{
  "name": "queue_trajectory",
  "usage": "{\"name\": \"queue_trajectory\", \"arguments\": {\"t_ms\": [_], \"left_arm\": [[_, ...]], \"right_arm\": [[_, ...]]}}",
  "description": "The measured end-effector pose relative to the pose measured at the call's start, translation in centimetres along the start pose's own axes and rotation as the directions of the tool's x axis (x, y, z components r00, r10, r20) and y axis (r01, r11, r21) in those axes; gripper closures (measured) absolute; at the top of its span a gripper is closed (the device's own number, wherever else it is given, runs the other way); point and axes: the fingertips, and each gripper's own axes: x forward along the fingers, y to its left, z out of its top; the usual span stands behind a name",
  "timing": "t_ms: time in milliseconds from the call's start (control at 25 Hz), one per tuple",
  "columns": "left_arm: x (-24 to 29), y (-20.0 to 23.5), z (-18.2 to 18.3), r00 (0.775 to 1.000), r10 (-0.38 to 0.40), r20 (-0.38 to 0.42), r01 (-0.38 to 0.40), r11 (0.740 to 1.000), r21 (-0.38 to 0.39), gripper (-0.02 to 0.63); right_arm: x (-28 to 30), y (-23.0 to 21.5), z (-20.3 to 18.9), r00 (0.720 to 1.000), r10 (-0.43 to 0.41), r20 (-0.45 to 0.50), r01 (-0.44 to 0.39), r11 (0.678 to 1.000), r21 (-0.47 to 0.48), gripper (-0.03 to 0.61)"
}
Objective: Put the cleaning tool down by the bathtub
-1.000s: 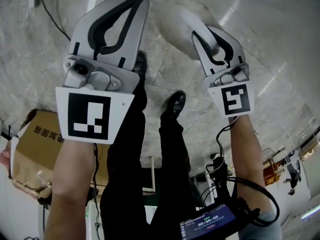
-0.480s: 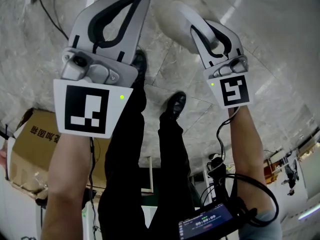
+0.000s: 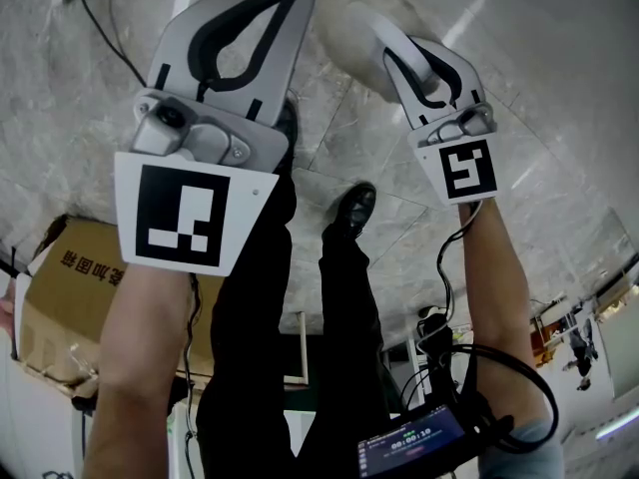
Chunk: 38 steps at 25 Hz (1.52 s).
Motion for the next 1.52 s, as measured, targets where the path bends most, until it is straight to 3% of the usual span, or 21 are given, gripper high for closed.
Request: {"name": "queue_trajectory", "arguments": {"t_ms": [1080,1280,1520], "left_arm": [[0.0,1.1,-2.1,0.999,0.018,-0.041,-0.018,1.0,-0.006,0.598],[-0.1,0.8,-2.5,0.999,0.02,-0.05,-0.021,1.0,-0.009,0.598],[-0.2,0.5,-2.0,0.999,0.026,-0.047,-0.027,1.0,-0.011,0.598]], "right_arm": [[3.9,-0.6,-2.6,0.999,0.01,-0.03,-0.011,0.999,-0.041,0.461],[4.0,-0.9,-3.3,0.996,-0.01,-0.086,0.01,1.0,0.009,0.431],[3.5,-1.0,-2.2,0.999,-0.004,-0.039,0.003,0.999,-0.034,0.434]]}}
